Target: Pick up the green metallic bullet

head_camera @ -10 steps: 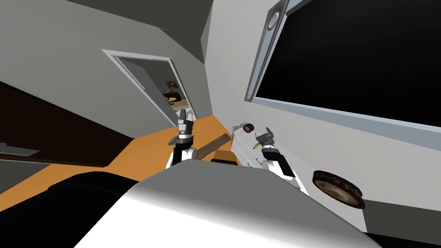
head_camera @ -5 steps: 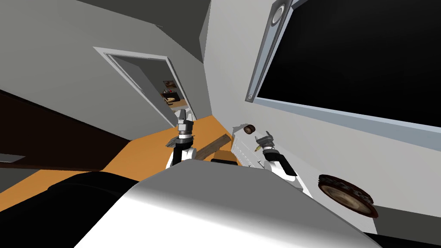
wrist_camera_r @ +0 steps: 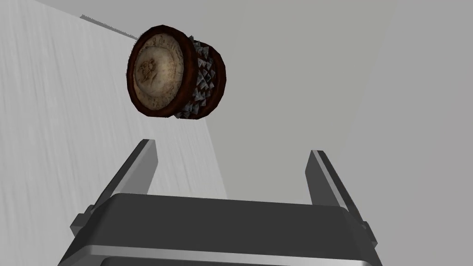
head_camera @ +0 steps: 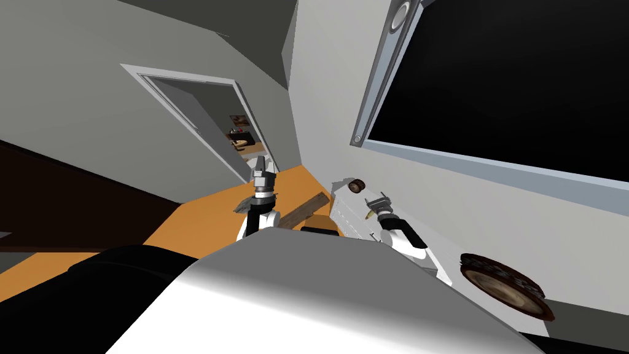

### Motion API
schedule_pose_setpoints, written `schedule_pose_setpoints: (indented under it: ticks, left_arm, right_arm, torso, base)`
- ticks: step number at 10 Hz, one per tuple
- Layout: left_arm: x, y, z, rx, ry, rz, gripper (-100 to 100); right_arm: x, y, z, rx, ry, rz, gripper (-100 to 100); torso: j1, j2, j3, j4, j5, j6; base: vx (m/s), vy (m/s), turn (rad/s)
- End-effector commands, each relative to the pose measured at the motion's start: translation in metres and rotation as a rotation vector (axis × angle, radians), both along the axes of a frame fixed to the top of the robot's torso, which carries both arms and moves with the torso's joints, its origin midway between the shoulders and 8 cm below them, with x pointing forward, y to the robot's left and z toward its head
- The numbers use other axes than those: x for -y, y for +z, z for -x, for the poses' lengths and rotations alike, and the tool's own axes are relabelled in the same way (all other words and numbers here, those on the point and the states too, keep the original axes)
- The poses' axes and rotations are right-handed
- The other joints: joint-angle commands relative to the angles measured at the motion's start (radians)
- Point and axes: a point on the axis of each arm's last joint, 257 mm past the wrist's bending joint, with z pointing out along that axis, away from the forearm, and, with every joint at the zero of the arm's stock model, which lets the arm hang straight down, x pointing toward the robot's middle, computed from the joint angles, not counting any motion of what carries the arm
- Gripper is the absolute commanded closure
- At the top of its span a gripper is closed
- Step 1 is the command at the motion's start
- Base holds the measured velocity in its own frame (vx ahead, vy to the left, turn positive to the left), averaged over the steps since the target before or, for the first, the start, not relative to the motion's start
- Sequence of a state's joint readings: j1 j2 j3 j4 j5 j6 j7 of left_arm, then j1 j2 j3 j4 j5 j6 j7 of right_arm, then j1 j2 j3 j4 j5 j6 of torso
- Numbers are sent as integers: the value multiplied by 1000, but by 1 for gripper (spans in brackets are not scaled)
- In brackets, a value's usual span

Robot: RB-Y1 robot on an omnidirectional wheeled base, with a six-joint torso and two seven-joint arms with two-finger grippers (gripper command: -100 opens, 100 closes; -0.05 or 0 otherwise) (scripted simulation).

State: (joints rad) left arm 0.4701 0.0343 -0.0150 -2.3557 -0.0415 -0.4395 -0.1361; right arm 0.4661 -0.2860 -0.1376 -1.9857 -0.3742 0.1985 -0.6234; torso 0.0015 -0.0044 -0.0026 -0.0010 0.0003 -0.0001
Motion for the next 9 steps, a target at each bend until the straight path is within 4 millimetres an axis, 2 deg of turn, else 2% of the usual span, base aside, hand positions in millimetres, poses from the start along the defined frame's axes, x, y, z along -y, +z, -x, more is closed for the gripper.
schedule_pose_setpoints:
  ticks: [1,2,3,4,5,6,7,8,9]
  left_arm:
    - [0,0,0,0,0,0,0]
    - [0,0,0,0,0,0,0]
    - [0,0,0,0,0,0,0]
    - [0,0,0,0,0,0,0]
    - [0,0,0,0,0,0,0]
    - [0,0,0,0,0,0,0]
    - [0,0,0,0,0,0,0]
    - [0,0,0,0,0,0,0]
    - [0,0,0,0,0,0,0]
  right_arm:
    - [6,-13,4,-43,-15,-47,-100]
    - [18,-28,8,-85,-40,-97,-100]
    - [18,-32,9,-98,-44,-116,-100]
    - [30,-48,14,-146,-73,-167,-100]
    - [30,-50,15,-153,-78,-185,-100]
    - [42,-64,21,-195,-109,-233,-100]
    - [42,-68,23,-207,-116,-255,-100]
    - [55,-82,29,-248,-151,-304,-100]
    - [54,-85,31,-260,-158,-324,-100]
  torso:
    - [0,0,0,0,0,0]
    - [0,1,0,0,0,0]
    - [1,1,0,0,0,0]
    - [1,1,0,0,0,0]
    - [0,0,0,0,0,0]
    - [0,1,0,0,0,0]
    - [0,1,0,0,0,0]
    - [0,1,0,0,0,0]
    - [0,0,0,0,0,0]
  base:
    - [53,30,-24]
    - [57,49,-47]
    - [56,41,-31]
    - [71,29,-46]
    - [55,25,-24]
    - [57,29,-41]
    - [52,28,-28]
    - [65,38,-49]
    - [53,35,-24]
